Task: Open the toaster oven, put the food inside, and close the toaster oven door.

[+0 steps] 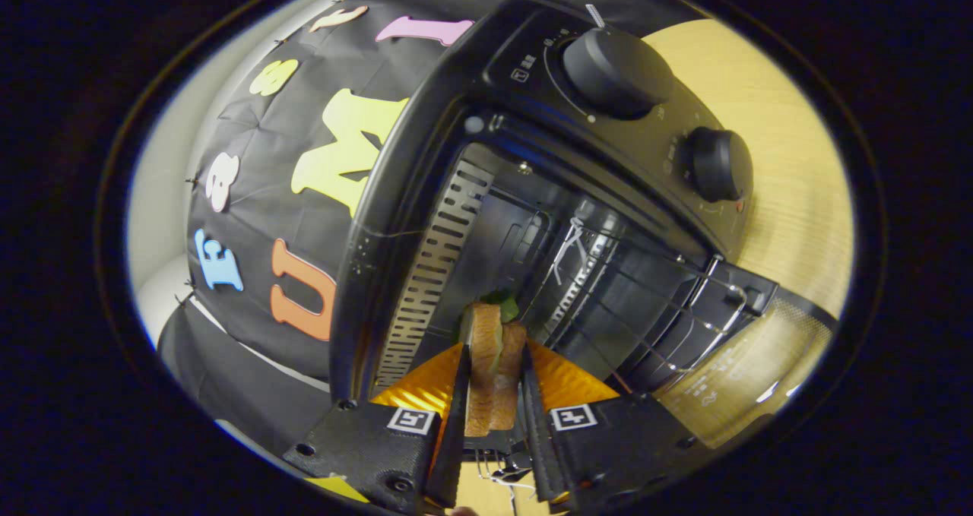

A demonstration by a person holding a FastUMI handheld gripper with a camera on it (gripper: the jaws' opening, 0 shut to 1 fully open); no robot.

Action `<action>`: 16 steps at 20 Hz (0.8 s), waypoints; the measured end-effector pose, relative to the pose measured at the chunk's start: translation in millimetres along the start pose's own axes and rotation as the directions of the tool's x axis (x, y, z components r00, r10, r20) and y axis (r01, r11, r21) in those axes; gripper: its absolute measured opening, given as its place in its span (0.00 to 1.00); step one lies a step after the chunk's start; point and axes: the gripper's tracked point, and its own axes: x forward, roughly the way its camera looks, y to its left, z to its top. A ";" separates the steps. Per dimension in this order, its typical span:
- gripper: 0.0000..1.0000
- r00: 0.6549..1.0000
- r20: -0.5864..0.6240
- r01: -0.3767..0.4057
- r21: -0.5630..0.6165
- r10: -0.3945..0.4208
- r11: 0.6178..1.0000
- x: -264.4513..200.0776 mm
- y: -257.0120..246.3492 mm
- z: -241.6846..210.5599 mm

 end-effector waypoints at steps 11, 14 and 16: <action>1.00 0.977 0.027 0.191 -0.553 -0.212 0.811 -30.9 -3.1 6.3; 1.00 0.974 0.050 0.201 -0.646 -0.222 0.736 -48.4 2.1 21.9; 1.00 0.973 0.048 0.195 -0.684 -0.224 0.703 -59.9 7.7 26.8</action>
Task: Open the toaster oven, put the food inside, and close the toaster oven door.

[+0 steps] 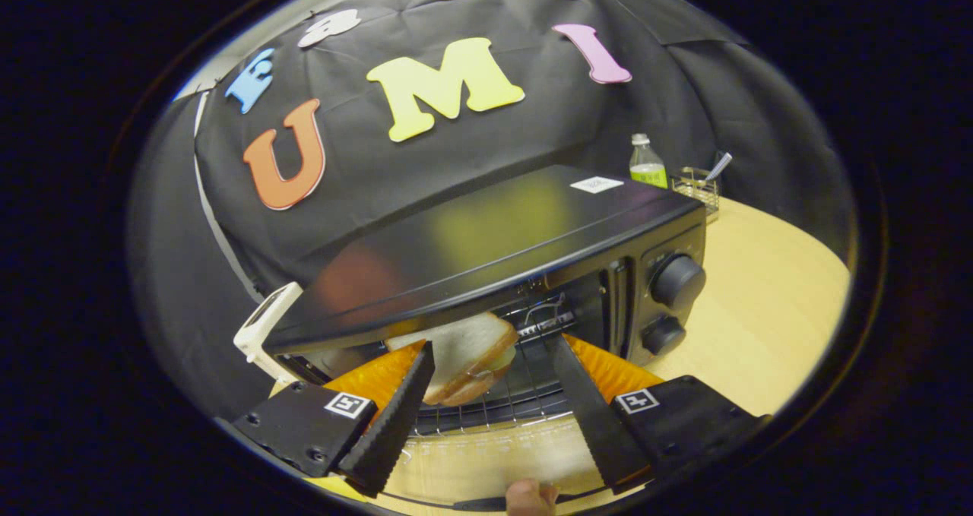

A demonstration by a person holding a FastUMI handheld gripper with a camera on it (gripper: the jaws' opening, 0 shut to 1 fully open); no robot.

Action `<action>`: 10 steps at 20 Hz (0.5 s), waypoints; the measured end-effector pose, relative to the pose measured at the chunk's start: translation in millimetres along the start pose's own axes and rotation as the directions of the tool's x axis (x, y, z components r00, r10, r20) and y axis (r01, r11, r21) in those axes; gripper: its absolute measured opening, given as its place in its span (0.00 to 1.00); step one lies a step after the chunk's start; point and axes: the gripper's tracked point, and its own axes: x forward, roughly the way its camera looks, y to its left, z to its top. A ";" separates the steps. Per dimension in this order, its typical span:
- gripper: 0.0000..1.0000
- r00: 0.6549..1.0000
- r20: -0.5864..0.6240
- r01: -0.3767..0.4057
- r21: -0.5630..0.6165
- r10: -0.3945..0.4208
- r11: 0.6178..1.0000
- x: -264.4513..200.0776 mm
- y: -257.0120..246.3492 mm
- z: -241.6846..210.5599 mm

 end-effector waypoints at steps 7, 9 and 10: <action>1.00 0.997 -0.068 0.025 -0.191 -0.038 0.981 -47.3 -1.4 -29.5; 1.00 0.990 -0.072 0.091 -0.303 -0.118 0.949 -59.9 -15.0 -44.5; 1.00 0.989 -0.071 0.096 -0.333 -0.127 0.938 -64.9 -15.4 -52.4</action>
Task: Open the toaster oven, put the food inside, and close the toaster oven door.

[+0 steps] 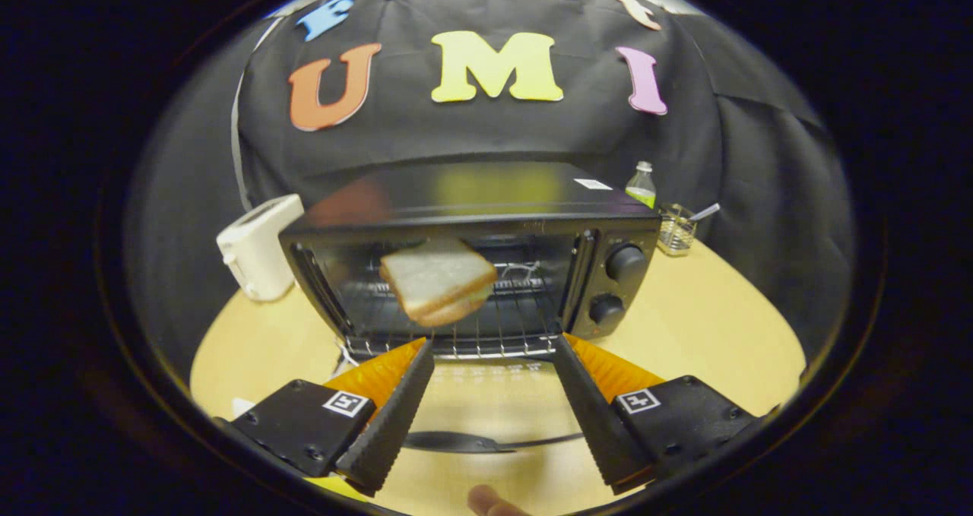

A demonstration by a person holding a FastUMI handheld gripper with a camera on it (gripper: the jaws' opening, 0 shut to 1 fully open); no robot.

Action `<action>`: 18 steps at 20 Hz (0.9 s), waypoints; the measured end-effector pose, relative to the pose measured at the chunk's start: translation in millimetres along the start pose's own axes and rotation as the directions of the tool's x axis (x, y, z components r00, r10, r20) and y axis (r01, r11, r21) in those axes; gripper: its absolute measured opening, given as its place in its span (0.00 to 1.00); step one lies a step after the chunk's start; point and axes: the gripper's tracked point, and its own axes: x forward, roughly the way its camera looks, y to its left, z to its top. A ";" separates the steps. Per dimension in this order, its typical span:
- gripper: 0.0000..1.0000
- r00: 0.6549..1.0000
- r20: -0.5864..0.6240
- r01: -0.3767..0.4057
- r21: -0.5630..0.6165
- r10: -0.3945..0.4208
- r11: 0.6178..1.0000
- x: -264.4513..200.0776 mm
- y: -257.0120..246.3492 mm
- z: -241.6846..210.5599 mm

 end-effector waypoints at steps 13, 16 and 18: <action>1.00 0.999 0.034 -0.029 -0.088 0.032 0.996 -26.9 42.6 -79.9; 1.00 1.000 0.017 -0.023 -0.052 0.024 0.998 -24.1 43.5 -92.5; 1.00 1.000 0.027 -0.009 -0.043 0.011 0.999 -27.0 44.2 -90.3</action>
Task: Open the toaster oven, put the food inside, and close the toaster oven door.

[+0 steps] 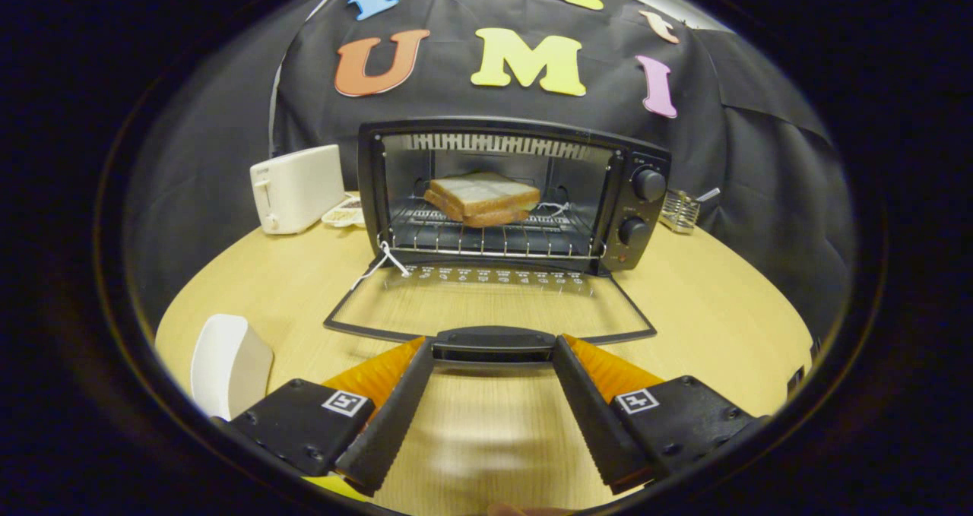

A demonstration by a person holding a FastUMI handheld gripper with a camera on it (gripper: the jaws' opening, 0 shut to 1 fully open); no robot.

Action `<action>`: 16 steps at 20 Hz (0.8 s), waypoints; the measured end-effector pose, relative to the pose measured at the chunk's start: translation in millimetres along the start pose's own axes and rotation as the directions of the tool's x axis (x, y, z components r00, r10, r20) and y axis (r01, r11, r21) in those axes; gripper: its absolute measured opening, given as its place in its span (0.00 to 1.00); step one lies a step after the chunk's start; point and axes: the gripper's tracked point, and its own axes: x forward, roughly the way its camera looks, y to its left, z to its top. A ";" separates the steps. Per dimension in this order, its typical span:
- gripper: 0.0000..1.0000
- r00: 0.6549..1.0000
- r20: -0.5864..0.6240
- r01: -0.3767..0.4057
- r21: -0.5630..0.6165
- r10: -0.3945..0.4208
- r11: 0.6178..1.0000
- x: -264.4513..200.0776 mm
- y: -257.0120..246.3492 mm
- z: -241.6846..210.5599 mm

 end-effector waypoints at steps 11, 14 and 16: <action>1.00 0.987 -0.158 -0.013 0.064 0.023 0.998 11.9 8.9 -36.2; 1.00 0.986 -0.160 -0.030 0.068 0.040 0.997 9.9 7.3 -36.6; 1.00 0.986 -0.161 -0.025 0.057 0.034 0.998 10.9 6.9 -36.4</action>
